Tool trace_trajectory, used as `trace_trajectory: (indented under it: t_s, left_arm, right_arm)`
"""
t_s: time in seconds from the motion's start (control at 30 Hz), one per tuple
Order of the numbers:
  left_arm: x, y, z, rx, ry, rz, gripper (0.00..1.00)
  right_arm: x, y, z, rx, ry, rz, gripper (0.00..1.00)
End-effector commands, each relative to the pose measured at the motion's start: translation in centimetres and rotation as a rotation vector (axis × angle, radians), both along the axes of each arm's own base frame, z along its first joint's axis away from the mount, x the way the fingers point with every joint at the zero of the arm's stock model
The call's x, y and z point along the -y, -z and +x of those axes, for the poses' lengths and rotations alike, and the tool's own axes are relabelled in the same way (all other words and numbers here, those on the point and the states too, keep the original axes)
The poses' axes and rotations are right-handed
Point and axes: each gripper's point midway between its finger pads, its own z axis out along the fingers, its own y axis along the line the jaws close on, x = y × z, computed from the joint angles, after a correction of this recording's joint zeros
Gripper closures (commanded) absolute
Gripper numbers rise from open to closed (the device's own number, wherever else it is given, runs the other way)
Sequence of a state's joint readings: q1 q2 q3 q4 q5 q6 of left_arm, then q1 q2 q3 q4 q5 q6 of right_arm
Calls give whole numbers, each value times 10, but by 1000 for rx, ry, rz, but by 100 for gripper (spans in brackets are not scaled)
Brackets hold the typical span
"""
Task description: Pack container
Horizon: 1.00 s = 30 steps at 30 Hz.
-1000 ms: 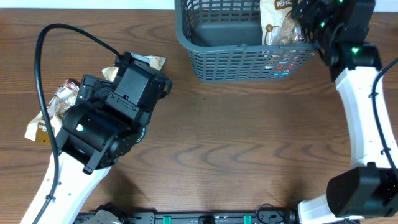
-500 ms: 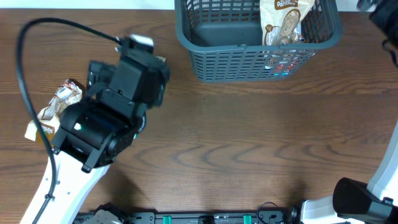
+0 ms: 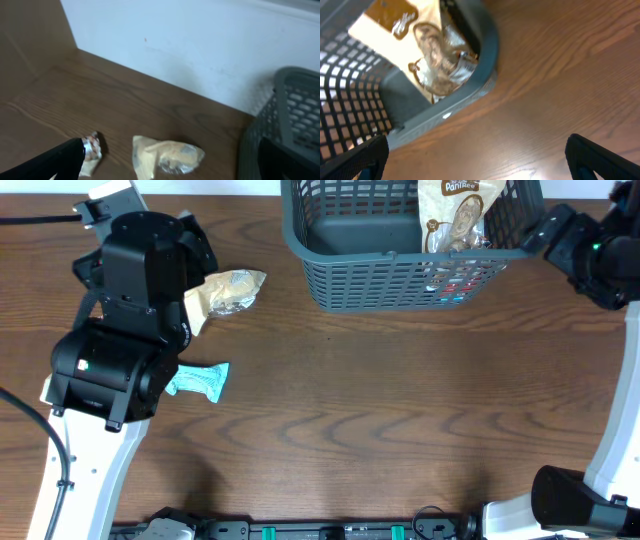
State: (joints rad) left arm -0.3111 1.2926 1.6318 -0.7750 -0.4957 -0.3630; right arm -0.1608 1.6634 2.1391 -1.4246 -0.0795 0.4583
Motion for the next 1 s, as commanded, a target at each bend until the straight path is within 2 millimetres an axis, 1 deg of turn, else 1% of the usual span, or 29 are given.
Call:
trace_trajectory:
  t_s: [0.0, 0.07, 0.13, 0.23, 0.27, 0.33, 0.4, 0.5, 0.6, 0.67, 0.73, 0.83, 0.97]
  left_arm:
    - [5, 1, 9, 10, 8, -47, 1]
    - [3, 2, 23, 42, -26, -92, 1]
    - [1, 9, 40, 72, -91, -193, 1]
    - [-2, 33, 64, 77, -187, -314, 1]
    - [-3, 44, 74, 71, -214, -348, 1]
    - [0, 65, 93, 47, -223, -405, 1]
    - [3, 81, 107, 21, -220, -458, 1]
    - [-3, 105, 122, -16, -274, -528, 1]
    - [-13, 133, 128, -73, -343, -567, 1]
    - [-18, 156, 124, -146, -383, -587, 1]
    - [-16, 175, 122, -218, -378, -603, 1]
    - [-10, 195, 114, -303, -379, -603, 1]
    - [-8, 209, 98, -391, -396, -590, 1]
  right_arm:
    - [-17, 2, -1, -15, -63, 15, 1]
    - [-24, 5, -4, -34, -82, 29, 1]
    - [-27, 6, -6, -42, -87, 30, 1]
    - [-27, 7, -8, -50, -88, 32, 1]
    - [-27, 8, -9, -56, -88, 32, 1]
    - [-27, 10, -12, -69, -88, 34, 1]
    - [-28, 11, -13, -78, -88, 36, 1]
    - [-28, 11, -14, -81, -88, 36, 1]
    - [-28, 11, -14, -81, -88, 36, 1]
    - [-28, 11, -14, -81, -88, 36, 1]
    - [-28, 12, -15, -84, -88, 37, 1]
    - [-28, 12, -16, -89, -88, 38, 1]
    - [-29, 15, -21, -115, -89, 44, 1]
